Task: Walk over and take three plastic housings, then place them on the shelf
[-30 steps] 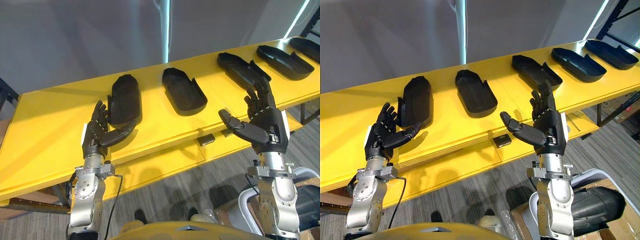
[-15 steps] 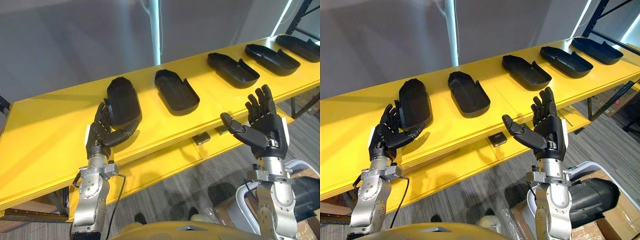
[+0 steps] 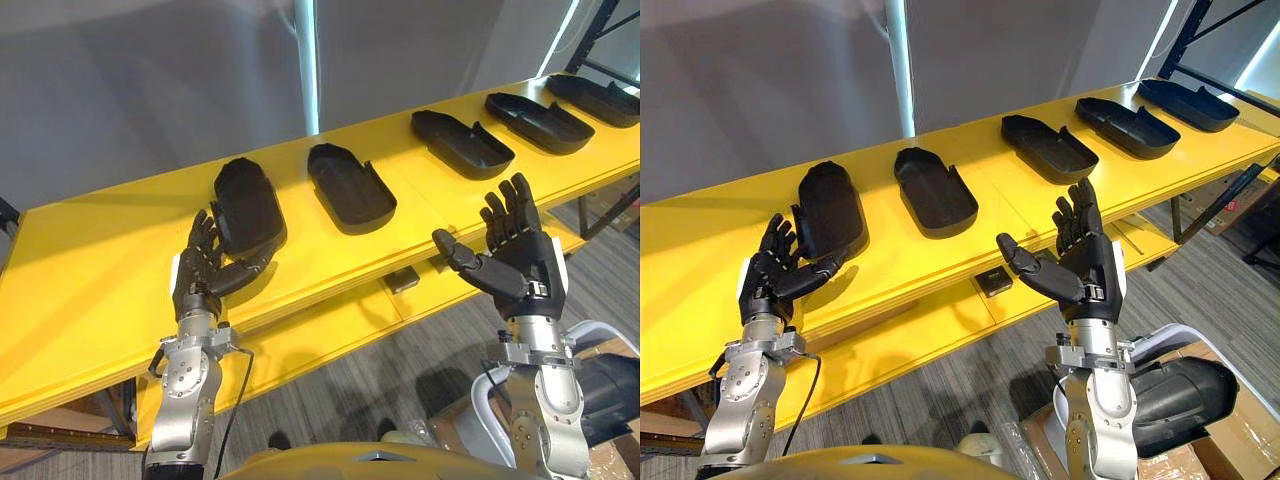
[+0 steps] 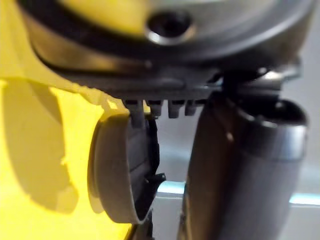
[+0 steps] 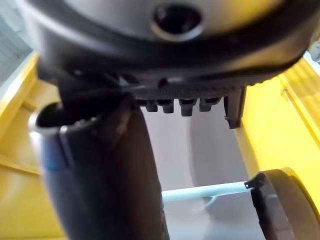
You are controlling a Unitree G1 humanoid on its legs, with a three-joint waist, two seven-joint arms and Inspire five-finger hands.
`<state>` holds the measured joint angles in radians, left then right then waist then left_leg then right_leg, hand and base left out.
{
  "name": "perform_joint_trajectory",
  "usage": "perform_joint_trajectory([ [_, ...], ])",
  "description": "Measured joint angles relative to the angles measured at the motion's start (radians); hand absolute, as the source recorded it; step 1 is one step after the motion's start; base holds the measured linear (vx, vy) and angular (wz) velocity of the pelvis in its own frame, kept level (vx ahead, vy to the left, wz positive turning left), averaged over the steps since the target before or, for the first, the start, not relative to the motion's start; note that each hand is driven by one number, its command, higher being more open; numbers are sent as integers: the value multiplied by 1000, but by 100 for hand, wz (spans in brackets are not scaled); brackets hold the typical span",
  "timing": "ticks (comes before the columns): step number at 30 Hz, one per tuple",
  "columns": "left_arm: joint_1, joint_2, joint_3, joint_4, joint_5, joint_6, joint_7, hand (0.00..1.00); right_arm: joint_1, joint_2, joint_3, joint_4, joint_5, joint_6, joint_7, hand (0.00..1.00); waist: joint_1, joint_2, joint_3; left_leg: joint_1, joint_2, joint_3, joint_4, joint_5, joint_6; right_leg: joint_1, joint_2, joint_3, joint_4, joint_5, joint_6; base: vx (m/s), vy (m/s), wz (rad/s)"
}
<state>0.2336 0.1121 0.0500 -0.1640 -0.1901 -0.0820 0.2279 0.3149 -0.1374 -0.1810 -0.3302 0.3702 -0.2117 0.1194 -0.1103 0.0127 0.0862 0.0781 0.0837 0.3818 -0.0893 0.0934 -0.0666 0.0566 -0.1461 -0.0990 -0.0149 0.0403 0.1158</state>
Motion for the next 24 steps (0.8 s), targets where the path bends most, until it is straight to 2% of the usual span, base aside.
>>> perform_joint_trajectory([
  [5,4,-25,56,-6,83,-33,111,100,16,0,23,0,-1,0,-2,100,2,0,-1,0,0,-2,0,0,0,1,0,-2,0,0,-1,0,0,0],
  [9,23,-26,89,-103,76,-73,106,100,16,2,35,-2,-7,0,-22,100,14,-2,-2,0,0,-6,0,0,0,3,0,-5,0,-3,-4,0,0,1],
  [11,23,-26,87,-183,61,-133,66,100,11,11,37,-2,-10,0,-36,100,25,-3,-3,0,0,-10,0,0,0,6,0,-8,-1,-2,-4,0,0,5],
  [14,24,-26,87,-253,46,-180,24,100,-19,20,46,-3,-12,0,-47,100,25,-2,-4,3,-1,-17,0,0,0,13,-1,-12,-3,-2,-4,0,1,6],
  [20,43,-28,81,-272,-4,-188,-64,100,-37,20,76,-40,-21,0,-68,100,25,-5,-6,3,-1,-27,0,1,0,18,-1,-24,-4,-3,-4,6,7,4],
  [24,48,-30,60,-272,-34,-188,-130,100,-55,21,78,-40,-51,0,-115,100,28,-9,-8,0,-1,-32,0,1,1,19,-4,-30,-4,-4,-4,14,11,4],
])
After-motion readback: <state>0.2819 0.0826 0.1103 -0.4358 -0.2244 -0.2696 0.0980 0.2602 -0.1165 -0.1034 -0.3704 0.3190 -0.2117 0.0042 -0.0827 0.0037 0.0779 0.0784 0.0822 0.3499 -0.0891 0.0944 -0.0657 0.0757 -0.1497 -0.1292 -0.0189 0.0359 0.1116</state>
